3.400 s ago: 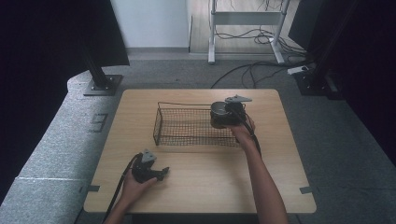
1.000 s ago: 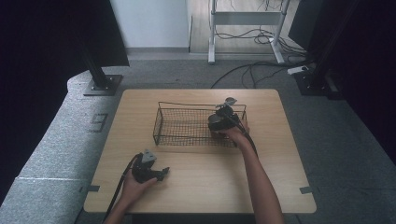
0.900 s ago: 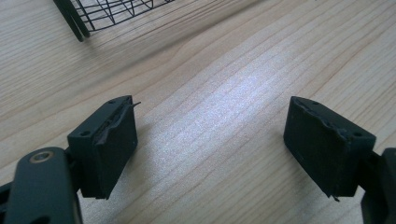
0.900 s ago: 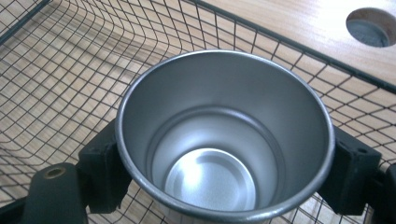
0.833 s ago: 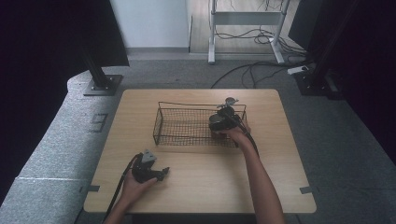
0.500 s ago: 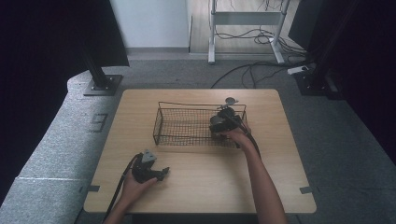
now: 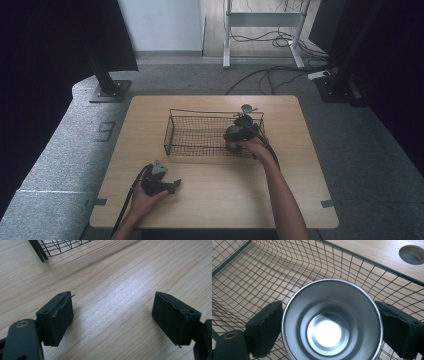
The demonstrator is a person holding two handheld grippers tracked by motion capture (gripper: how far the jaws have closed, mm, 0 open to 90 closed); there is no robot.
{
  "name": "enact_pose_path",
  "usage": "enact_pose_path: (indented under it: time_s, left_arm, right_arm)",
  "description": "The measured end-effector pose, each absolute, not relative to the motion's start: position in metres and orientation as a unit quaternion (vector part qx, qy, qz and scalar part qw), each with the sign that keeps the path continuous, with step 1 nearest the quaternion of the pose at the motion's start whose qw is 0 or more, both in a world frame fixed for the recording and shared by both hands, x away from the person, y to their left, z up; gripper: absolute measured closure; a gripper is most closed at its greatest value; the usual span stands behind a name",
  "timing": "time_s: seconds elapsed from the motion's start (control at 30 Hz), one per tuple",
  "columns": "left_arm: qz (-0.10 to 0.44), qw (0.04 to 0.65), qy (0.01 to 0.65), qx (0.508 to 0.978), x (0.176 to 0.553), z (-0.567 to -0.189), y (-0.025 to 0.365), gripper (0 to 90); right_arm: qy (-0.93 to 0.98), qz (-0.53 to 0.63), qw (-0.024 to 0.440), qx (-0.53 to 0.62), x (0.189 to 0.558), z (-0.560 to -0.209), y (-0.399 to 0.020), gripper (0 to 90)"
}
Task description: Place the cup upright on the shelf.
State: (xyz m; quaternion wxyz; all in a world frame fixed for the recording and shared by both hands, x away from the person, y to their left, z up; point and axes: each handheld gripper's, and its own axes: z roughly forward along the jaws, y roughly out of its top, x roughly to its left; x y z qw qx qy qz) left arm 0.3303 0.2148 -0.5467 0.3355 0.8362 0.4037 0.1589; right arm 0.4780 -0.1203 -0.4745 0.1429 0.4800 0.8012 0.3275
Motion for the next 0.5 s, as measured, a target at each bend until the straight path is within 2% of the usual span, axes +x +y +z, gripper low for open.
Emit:
enact_pose_path:
  time_s: [0.5]
  left_arm:
    - [0.159, 0.335, 0.404, 0.836, 0.33, -0.547, 0.215, 17.3]
  right_arm:
    - [0.762, 0.4, 0.199, 0.469, 0.46, -0.457, -0.123, 12.6]
